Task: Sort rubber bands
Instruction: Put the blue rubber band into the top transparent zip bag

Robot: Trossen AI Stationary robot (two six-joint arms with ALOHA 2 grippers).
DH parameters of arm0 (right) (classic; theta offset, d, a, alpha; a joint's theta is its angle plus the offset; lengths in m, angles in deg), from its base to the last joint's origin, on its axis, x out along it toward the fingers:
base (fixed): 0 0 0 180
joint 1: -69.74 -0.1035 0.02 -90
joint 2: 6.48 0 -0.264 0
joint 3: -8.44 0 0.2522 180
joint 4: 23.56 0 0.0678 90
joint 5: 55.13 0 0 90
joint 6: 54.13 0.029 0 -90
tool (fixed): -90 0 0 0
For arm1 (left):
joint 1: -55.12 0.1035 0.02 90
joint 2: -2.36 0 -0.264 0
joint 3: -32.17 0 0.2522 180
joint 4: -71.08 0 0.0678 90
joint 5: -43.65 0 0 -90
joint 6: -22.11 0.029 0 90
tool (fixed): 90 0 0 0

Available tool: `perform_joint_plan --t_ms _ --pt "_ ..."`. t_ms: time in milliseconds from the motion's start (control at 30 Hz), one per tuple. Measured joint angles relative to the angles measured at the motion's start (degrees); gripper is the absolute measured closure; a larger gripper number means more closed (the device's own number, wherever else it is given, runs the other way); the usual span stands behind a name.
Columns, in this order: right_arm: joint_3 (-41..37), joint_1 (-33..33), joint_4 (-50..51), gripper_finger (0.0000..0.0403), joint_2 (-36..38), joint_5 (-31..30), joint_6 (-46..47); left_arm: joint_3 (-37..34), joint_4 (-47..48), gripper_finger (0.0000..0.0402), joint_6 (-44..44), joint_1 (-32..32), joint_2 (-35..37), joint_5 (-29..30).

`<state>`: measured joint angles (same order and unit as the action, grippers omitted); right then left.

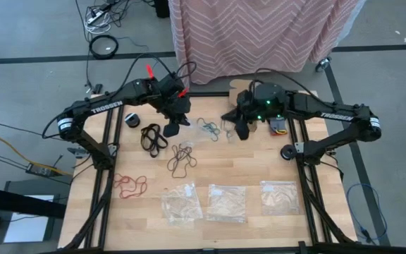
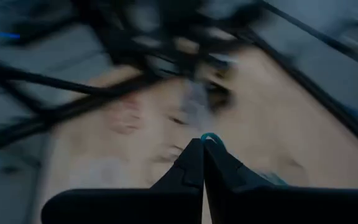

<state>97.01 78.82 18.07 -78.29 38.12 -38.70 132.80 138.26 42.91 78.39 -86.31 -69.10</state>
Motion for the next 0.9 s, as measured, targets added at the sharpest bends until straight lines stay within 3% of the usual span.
perform_joint_plan --t_ms 167,300,433,600,900 --pt "-0.1 -1.5 9.5 0.0403 -0.8 -11.3 3.7 0.0 0.1 0.0402 0.0 0.0 0.0 0.0" --pt "0.0 -2.1 2.0 0.0403 -1.1 -2.5 0.8 0.0 0.0 0.0402 0.0 0.0 0.0 0.0" --pt "0.1 -3.4 7.0 0.0403 -1.3 -9.8 3.2 0.0 0.1 0.0402 0.0 0.0 0.0 0.2" --pt "0.2 -3.6 0.8 0.0403 -2.4 -6.2 2.6 0.0 -0.4 0.0402 -0.1 0.0 0.0 0.2" --pt "0.2 -3.5 -3.2 0.0403 -3.8 -6.3 2.2 0.0 -1.4 0.0402 -0.5 0.0 0.0 0.0"
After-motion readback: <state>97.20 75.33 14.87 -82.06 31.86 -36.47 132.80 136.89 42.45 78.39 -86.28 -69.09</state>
